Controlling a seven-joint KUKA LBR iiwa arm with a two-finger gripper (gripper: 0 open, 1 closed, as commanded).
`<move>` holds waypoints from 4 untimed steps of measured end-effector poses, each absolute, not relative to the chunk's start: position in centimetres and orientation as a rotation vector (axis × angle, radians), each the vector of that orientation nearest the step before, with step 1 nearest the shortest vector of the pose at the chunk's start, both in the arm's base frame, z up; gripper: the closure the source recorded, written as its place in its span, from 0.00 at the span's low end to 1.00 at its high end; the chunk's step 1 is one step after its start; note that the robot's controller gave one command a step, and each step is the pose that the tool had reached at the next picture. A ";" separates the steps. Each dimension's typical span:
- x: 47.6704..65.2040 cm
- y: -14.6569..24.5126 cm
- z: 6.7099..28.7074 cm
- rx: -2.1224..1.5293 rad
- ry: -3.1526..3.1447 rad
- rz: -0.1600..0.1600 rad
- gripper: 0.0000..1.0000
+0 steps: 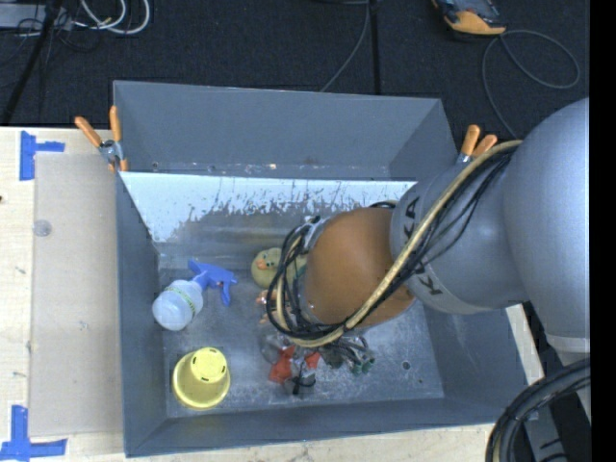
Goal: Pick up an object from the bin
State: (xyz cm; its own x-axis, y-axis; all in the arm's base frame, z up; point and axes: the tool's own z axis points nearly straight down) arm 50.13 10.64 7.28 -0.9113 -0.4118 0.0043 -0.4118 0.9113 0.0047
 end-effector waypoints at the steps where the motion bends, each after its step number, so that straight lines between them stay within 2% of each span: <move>1: 51.7 10.5 15.8 0.647 -3.067 -0.007 1.00; 4: 51.7 10.5 15.7 0.638 -3.068 -0.007 1.00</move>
Offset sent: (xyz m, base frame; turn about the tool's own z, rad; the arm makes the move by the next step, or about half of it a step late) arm 0.0000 0.0000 0.0000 0.0000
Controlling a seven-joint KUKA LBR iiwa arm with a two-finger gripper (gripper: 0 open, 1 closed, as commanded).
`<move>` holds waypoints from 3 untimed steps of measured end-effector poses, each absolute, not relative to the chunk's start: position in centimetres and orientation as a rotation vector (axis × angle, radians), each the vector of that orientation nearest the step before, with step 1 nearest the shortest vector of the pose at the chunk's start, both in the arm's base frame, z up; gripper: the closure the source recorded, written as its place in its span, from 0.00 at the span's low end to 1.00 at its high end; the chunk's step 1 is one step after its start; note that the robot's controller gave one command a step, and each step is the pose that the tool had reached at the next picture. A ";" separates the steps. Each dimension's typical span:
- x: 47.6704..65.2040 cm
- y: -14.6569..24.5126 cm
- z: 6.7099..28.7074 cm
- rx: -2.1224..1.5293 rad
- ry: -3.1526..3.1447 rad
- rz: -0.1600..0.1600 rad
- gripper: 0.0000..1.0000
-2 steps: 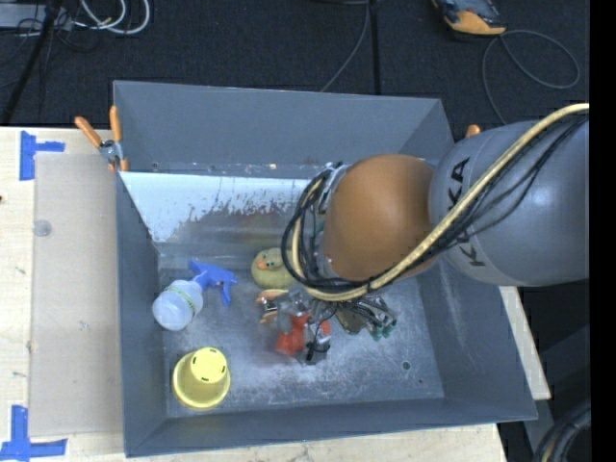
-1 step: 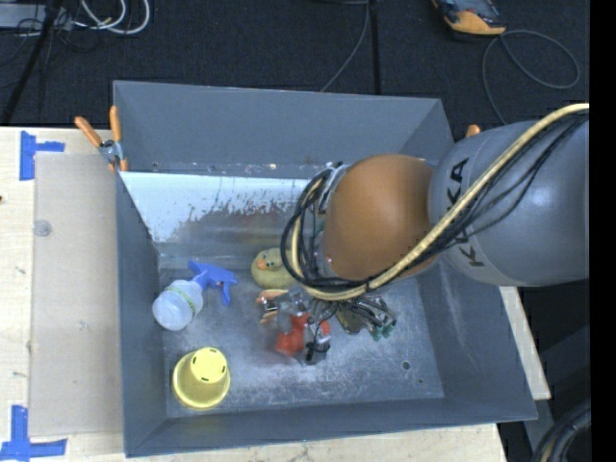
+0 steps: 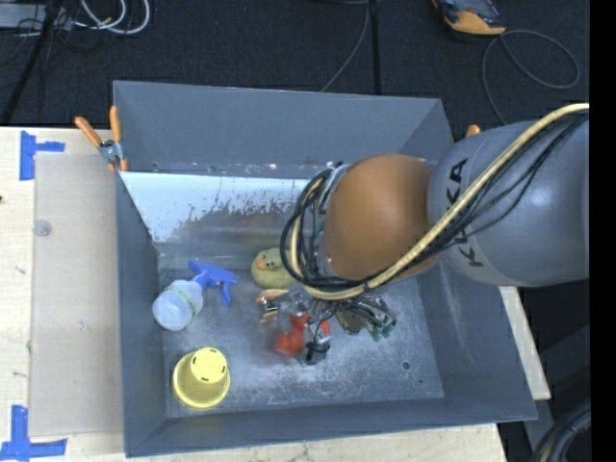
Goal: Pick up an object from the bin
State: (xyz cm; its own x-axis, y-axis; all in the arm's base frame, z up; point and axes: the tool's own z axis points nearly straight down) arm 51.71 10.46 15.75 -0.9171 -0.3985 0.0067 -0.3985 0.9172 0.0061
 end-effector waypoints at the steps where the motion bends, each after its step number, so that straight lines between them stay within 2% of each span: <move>1: 51.7 10.5 15.7 0.636 -3.068 -0.007 1.00; 3: 51.7 10.5 15.7 0.634 -3.069 -0.007 1.00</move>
Offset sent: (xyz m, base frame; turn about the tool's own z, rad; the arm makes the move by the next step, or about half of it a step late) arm 0.0000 0.0000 0.0000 0.0000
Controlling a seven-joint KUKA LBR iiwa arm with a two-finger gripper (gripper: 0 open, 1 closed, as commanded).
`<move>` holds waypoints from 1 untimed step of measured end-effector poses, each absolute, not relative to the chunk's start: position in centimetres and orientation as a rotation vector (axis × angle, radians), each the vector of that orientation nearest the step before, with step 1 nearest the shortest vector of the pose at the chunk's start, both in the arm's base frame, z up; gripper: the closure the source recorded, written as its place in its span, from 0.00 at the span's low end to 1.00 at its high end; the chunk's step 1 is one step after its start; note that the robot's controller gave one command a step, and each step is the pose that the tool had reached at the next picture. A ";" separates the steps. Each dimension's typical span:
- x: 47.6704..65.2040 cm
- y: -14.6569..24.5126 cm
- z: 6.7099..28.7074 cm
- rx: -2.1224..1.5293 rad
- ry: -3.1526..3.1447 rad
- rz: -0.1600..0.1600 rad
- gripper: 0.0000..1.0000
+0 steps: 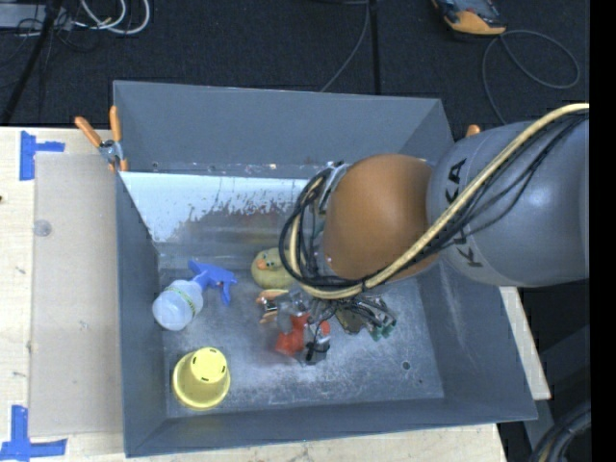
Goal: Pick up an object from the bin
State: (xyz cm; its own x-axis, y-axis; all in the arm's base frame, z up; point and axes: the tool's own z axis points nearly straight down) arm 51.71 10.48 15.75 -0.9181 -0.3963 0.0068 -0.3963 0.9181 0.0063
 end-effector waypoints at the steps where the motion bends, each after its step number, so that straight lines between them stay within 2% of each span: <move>1: 51.6 10.6 23.2 0.588 -3.078 -0.008 1.00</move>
Offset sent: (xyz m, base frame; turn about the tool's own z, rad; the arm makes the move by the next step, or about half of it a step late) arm 0.0000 0.0000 0.0000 0.0000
